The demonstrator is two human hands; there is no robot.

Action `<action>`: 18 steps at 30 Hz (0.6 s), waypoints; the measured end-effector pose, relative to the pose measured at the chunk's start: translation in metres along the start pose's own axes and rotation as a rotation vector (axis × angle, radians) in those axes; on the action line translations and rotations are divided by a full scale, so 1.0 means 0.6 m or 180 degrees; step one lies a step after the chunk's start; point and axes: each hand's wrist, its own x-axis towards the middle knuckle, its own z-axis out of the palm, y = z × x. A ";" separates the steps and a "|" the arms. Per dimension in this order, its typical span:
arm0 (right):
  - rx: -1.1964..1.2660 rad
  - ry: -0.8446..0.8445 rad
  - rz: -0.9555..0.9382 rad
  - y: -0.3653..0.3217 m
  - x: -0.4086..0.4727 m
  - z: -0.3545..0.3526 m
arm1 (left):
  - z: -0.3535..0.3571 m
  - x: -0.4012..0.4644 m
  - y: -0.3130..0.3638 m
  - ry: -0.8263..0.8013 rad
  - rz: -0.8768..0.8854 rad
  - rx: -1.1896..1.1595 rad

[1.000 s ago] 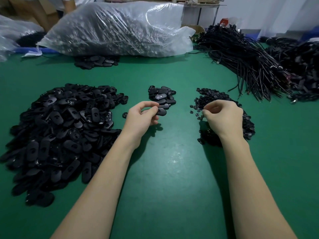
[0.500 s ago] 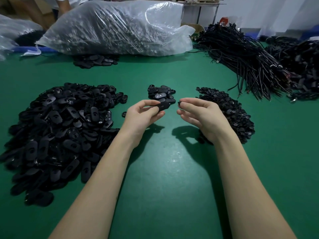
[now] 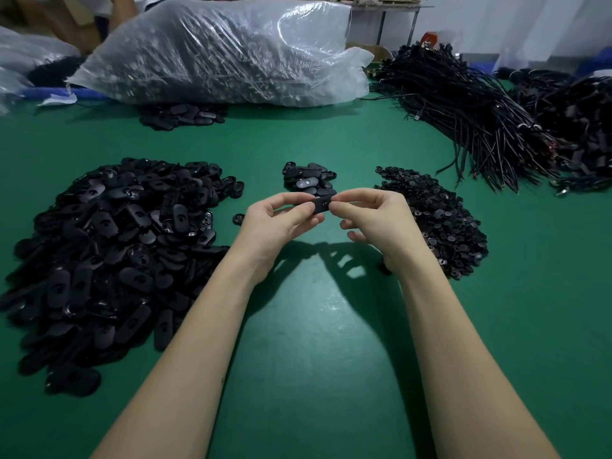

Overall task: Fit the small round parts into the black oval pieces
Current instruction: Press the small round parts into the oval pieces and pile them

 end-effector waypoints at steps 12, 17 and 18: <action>-0.0188 0.0037 -0.0009 -0.001 0.002 0.001 | -0.005 0.003 -0.002 -0.0176 -0.0010 -0.0023; -0.0120 -0.0022 0.0084 -0.001 0.002 -0.003 | -0.006 0.004 -0.003 -0.0255 -0.0008 -0.0028; -0.0114 -0.0023 0.0092 -0.001 0.002 -0.003 | -0.006 0.004 -0.003 -0.0261 -0.0008 -0.0021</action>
